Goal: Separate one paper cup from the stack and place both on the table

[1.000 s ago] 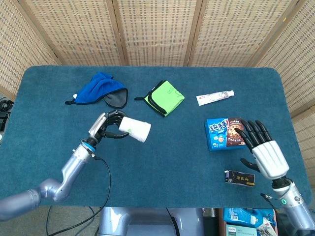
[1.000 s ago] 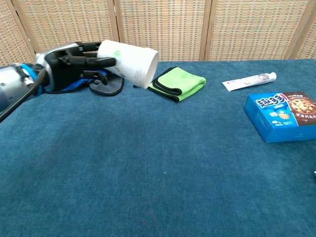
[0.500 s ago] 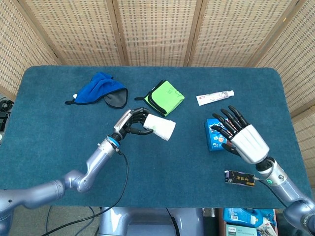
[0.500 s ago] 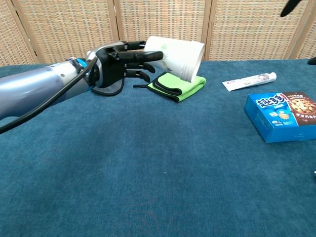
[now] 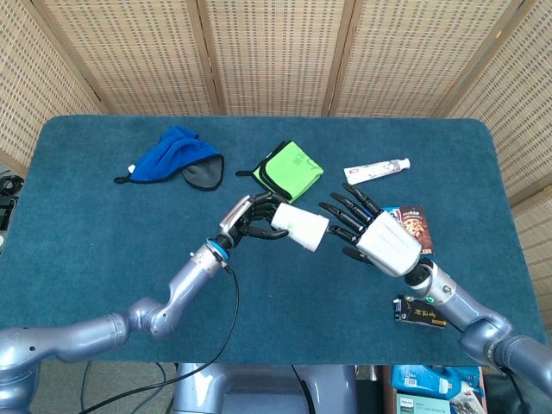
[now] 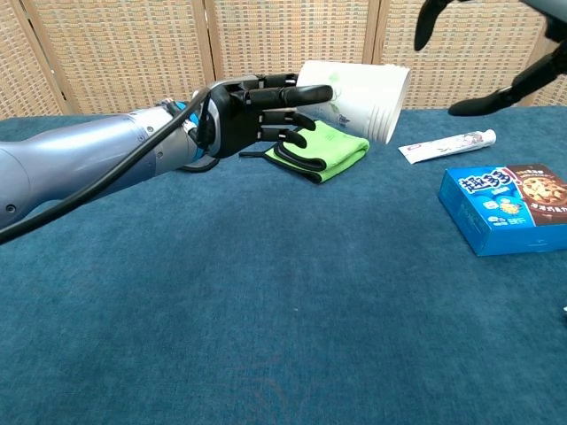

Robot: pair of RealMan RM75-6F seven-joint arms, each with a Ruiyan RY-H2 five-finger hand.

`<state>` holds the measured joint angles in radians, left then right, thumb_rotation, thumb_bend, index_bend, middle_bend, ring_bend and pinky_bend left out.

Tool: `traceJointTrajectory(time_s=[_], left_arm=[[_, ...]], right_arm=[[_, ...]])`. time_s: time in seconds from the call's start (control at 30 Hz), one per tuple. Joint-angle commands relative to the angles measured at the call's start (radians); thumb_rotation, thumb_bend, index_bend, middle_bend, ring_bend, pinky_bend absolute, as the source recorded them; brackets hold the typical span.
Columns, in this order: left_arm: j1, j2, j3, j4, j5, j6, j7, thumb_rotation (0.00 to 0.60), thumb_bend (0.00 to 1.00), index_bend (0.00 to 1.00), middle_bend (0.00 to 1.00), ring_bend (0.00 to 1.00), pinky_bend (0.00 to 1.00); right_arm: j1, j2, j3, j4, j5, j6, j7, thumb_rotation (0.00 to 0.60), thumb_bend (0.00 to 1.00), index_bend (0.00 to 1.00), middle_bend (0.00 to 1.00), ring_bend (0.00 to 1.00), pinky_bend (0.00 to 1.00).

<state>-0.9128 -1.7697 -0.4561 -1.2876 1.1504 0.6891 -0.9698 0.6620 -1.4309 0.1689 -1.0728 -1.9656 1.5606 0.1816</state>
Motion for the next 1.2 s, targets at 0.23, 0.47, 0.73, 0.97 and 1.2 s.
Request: traceJointTrajectory(time_s=[0.23,0.47,0.73,0.97,1.2], left_arm=[[-0.003,-0.012,-0.009,0.003,0.0,-0.01,-0.013,0.6,0.13,0.52,0.53,0.51,0.54],[-0.004,-0.03,-0.004,0.013,0.003,-0.022,-0.027,0.6,0.13,0.52,0.53,0.51,0.54],[-0.006,-0.049,-0.007,0.032,0.006,-0.029,-0.038,0.6,0.13,0.52,0.53,0.51,0.54],[-0.004,-0.052,-0.015,0.035,0.011,-0.032,-0.049,0.6,0.13,0.53,0.53,0.51,0.54],[-0.001,-0.049,-0.016,0.027,0.016,-0.035,-0.049,0.6,0.13,0.52,0.53,0.51,0.54]], right_arm=[[0.029,-0.031,-0.013,0.021,0.009,0.014,-0.008,0.6,0.31,0.48,0.28,0.16,0.07],[0.052,-0.053,-0.016,0.055,0.022,0.021,-0.01,0.6,0.37,0.48,0.28,0.16,0.08],[0.073,-0.069,-0.026,0.072,0.035,0.019,-0.016,0.6,0.4,0.48,0.29,0.16,0.09],[0.086,-0.079,-0.047,0.09,0.041,0.016,-0.031,0.6,0.4,0.49,0.29,0.16,0.09],[0.092,-0.086,-0.059,0.098,0.051,0.027,-0.03,0.6,0.41,0.53,0.3,0.16,0.1]])
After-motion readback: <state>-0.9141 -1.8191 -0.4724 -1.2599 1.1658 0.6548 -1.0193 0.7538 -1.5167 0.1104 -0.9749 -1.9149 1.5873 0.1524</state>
